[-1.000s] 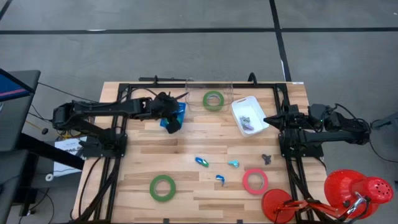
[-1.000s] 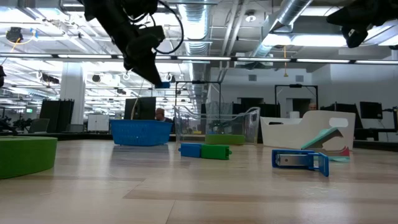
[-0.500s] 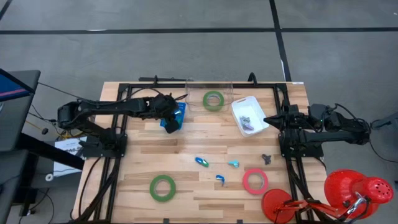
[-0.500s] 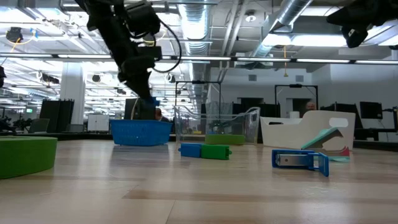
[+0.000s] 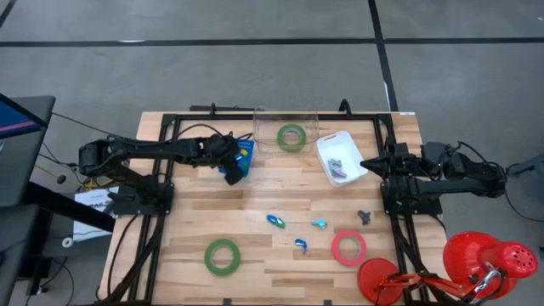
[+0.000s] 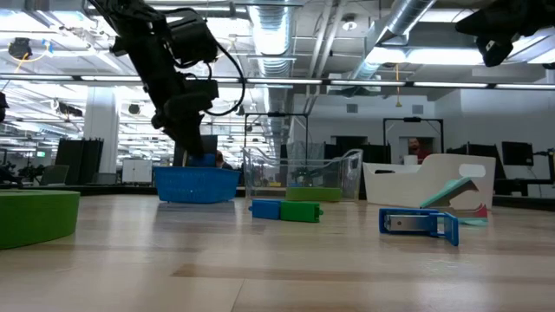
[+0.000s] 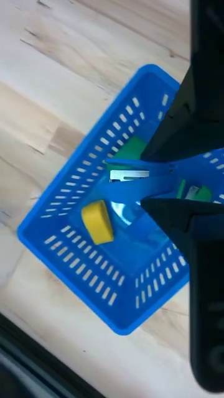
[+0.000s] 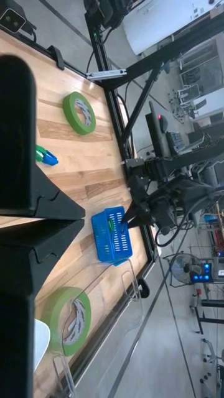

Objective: Pick and place Stapler, Stapler remover, tape
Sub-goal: Put the top blue stapler into the blue bin

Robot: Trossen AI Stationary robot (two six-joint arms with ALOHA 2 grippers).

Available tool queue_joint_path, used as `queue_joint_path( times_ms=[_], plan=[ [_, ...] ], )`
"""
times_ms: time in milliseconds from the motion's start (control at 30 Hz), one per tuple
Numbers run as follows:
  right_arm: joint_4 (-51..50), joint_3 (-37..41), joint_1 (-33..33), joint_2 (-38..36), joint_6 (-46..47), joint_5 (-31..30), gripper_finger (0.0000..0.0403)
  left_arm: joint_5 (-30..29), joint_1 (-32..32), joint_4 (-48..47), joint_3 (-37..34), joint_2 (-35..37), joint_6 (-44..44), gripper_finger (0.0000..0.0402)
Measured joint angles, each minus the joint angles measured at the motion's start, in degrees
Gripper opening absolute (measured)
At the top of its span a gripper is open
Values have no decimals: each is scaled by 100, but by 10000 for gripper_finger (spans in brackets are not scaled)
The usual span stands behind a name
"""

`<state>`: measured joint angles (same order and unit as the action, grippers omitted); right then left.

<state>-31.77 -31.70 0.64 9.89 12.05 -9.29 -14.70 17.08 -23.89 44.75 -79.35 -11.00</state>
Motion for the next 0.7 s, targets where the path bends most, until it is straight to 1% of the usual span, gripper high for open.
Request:
queue_joint_path(
  times_ms=[233, 333, 433, 600, 700],
  plan=[
    [0, 0, 0, 0, 0, 1, 0, -1, 0, 91, 0, 0, -1, 94],
    [2, 0, 0, 0, 1, 1, 0, 0, 0, 108, 0, 0, 0, 105],
    [2, 0, 0, 0, 0, -1, 0, -2, 0, 130, 0, 0, 0, 132],
    [2, 0, 0, 0, 1, -1, 0, -2, -2, 135, 0, 0, 0, 193],
    [2, 0, -2, 0, 0, -1, 0, 65, -28, 173, 0, 0, -2, 217]
  ],
)
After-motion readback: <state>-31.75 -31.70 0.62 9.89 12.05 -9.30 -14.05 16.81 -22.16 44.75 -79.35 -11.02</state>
